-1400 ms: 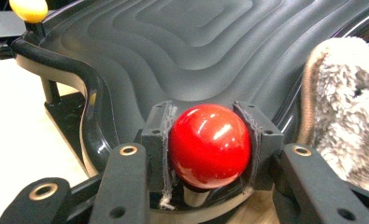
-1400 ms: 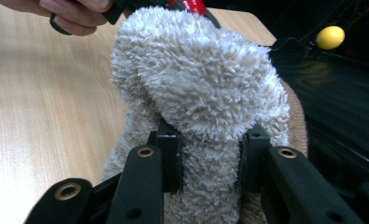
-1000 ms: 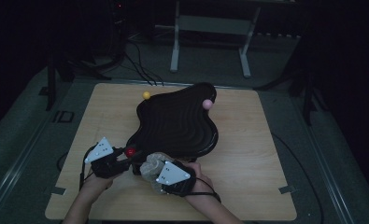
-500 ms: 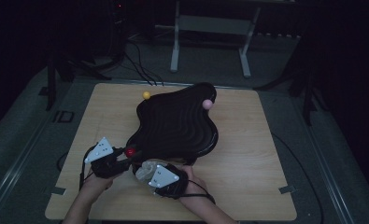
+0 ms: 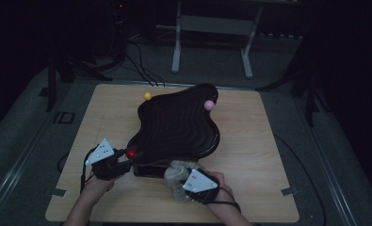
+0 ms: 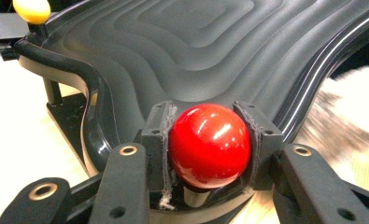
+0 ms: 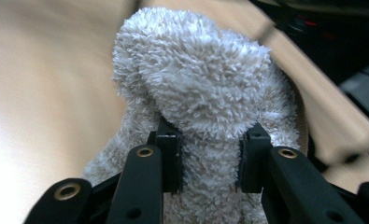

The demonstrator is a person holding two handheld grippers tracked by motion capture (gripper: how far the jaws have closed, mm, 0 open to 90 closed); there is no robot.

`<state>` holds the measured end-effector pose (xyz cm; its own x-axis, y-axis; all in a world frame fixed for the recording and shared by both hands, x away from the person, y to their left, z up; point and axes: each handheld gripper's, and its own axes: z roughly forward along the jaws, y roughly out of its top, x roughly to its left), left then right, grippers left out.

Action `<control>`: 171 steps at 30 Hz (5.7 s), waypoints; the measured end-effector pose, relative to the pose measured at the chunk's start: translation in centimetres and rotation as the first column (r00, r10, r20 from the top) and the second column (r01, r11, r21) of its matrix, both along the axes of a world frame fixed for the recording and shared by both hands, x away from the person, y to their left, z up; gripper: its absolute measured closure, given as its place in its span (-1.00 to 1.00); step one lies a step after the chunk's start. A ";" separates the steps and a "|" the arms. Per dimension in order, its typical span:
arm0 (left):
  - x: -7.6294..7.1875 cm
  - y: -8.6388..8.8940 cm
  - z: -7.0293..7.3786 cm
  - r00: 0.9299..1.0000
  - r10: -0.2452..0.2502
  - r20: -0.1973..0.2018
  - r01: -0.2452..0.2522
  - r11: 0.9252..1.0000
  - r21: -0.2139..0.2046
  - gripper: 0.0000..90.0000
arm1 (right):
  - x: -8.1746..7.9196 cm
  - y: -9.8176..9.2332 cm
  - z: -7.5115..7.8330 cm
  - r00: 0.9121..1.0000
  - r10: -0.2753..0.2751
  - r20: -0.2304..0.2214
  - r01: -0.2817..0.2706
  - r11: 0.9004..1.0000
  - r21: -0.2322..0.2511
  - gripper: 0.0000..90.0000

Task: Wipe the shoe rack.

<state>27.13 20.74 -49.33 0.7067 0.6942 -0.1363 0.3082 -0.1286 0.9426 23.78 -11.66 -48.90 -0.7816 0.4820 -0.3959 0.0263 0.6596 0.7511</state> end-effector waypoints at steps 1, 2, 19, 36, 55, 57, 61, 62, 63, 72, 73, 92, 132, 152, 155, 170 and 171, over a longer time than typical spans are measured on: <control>0.0 0.0 0.0 1.000 0.001 0.000 -0.001 1.000 -0.002 0.32 | 0.6 -0.7 -0.4 0.999 -0.032 0.003 0.032 0.999 0.004 0.52; 0.0 0.0 -0.1 1.000 0.000 0.000 0.000 1.000 -0.004 0.32 | 1.1 -1.4 -0.8 0.999 -0.053 0.000 0.053 0.999 0.012 0.51; 0.1 0.1 -0.1 1.000 -0.008 -0.001 0.008 1.000 -0.006 0.32 | 8.3 -3.3 -5.1 0.954 -0.197 -0.226 0.241 0.952 0.187 0.50; 0.0 0.0 -0.1 1.000 -0.005 -0.002 0.005 1.000 -0.007 0.32 | 8.6 -2.7 -5.2 0.972 -0.126 -0.199 0.152 0.981 0.120 0.50; 0.0 -0.4 0.0 1.000 0.004 -0.003 -0.004 1.000 -0.001 0.32 | 8.9 -2.9 -4.6 0.969 -0.155 -0.191 0.170 0.983 0.066 0.45; 0.0 -0.8 0.0 1.000 0.007 -0.001 -0.007 1.000 -0.004 0.32 | 9.7 -3.8 -4.9 0.970 -0.153 -0.191 0.174 0.980 0.094 0.45; 0.1 -0.9 0.0 1.000 0.008 0.000 -0.008 1.000 -0.004 0.32 | 9.2 -3.8 -5.1 0.967 -0.156 -0.203 0.182 0.977 0.111 0.47; 0.0 -1.0 0.0 1.000 0.012 0.000 -0.012 1.000 -0.005 0.32 | 8.7 -3.5 -5.2 0.968 -0.152 -0.201 0.175 0.979 0.102 0.47; 0.0 -1.0 -0.1 1.000 0.014 0.001 -0.014 1.000 -0.006 0.32 | 8.2 -3.0 -5.3 0.969 -0.138 -0.206 0.160 0.983 0.092 0.47; 0.0 -0.9 -0.1 1.000 0.011 0.000 -0.011 1.000 -0.005 0.32 | 8.0 -2.3 -5.2 0.969 -0.155 -0.194 0.172 0.982 0.077 0.45; 0.1 -0.9 -0.1 1.000 0.009 0.000 -0.009 1.000 -0.007 0.32 | 7.4 -2.0 -5.5 0.959 -0.168 -0.227 0.196 0.974 0.109 0.48; 0.0 -1.0 0.0 1.000 0.016 -0.004 -0.016 1.000 -0.008 0.32 | 7.1 -0.7 -5.1 0.965 -0.170 -0.198 0.192 0.976 0.099 0.46; 0.1 -0.9 0.0 1.000 0.005 -0.006 -0.005 1.000 0.000 0.32 | 4.6 4.2 -5.5 0.974 -0.095 -0.205 0.115 0.990 0.086 0.43; -0.3 -2.2 0.1 1.000 0.015 -0.012 -0.015 1.000 -0.011 0.33 | 6.7 1.1 -5.7 0.952 -0.194 -0.238 0.231 0.963 0.139 0.44; -0.3 -2.2 0.1 1.000 0.015 -0.014 -0.015 1.000 -0.011 0.33 | 4.9 3.1 -5.9 0.967 -0.103 -0.231 0.138 0.981 0.140 0.44; -0.2 -2.1 0.1 1.000 0.011 -0.012 -0.011 1.000 -0.002 0.33 | 2.2 7.8 -6.2 0.993 0.017 -0.116 -0.014 1.000 0.025 0.41; -0.1 -2.1 0.2 1.000 0.011 -0.014 -0.011 1.000 -0.001 0.33 | 2.6 7.8 -6.0 0.990 0.011 -0.138 -0.006 0.999 0.043 0.41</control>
<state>26.98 18.61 -49.17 0.6973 0.7015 -0.1471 0.3229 -0.1242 0.9382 26.37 -3.90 -54.94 -0.8314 0.4891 -0.2637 0.1260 0.6282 0.7678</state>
